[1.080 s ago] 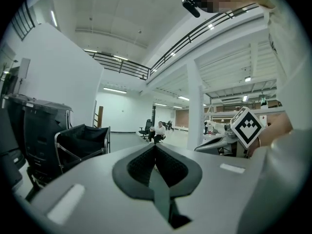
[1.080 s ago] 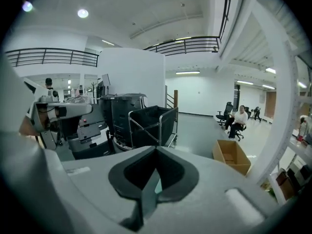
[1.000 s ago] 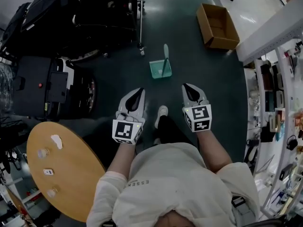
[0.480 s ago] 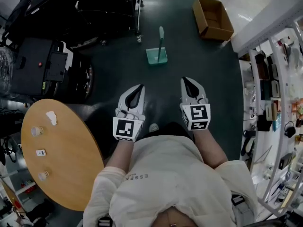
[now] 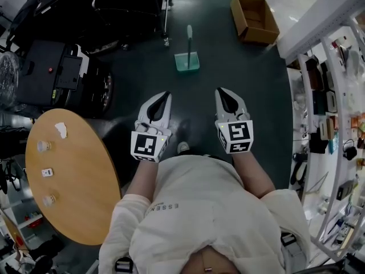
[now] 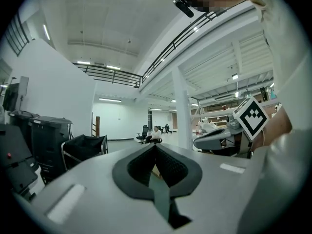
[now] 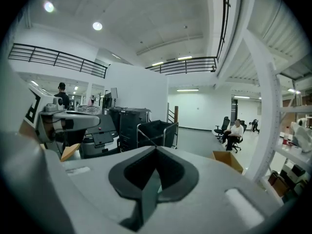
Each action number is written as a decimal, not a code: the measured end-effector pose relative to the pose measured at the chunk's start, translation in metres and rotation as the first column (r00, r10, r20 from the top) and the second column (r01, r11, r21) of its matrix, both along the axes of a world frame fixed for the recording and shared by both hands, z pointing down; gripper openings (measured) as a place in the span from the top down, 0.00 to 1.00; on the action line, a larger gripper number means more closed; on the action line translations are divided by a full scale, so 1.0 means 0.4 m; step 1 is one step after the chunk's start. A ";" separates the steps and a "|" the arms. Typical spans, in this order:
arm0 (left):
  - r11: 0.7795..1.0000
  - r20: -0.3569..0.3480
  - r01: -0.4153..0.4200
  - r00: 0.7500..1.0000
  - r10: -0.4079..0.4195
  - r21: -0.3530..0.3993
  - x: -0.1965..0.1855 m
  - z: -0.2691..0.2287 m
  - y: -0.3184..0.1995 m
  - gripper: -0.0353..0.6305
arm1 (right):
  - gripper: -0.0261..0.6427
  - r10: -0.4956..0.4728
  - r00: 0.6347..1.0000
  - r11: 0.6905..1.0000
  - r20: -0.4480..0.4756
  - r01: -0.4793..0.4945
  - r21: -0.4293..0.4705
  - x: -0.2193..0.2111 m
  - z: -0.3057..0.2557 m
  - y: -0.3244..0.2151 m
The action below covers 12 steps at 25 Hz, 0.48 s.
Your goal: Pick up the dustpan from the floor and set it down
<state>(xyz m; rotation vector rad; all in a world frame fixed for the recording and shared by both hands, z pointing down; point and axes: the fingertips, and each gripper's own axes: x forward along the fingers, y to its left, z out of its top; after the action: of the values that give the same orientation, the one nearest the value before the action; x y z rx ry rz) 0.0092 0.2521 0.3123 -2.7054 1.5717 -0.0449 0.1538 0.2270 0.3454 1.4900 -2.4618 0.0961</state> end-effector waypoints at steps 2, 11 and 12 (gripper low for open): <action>1.000 -0.017 -0.005 1.000 0.005 -0.015 0.018 -0.004 0.010 0.94 | 0.97 -0.007 1.000 1.000 -0.001 0.007 0.012 0.010 -0.011 0.019; 0.999 -0.054 0.012 0.998 -0.015 -0.052 0.073 -0.011 0.043 0.94 | 0.97 -0.036 0.999 0.999 0.002 0.036 0.018 0.057 -0.032 0.068; 0.998 -0.054 0.016 0.998 -0.019 -0.057 0.075 -0.009 0.046 0.94 | 0.97 -0.039 0.999 0.999 0.002 0.039 0.013 0.060 -0.031 0.071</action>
<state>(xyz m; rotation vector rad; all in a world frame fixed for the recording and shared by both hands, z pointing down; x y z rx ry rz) 0.0393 0.2706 0.3086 -2.7586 1.6327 -0.0151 0.1777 0.2555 0.3332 1.4475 -2.4966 0.0744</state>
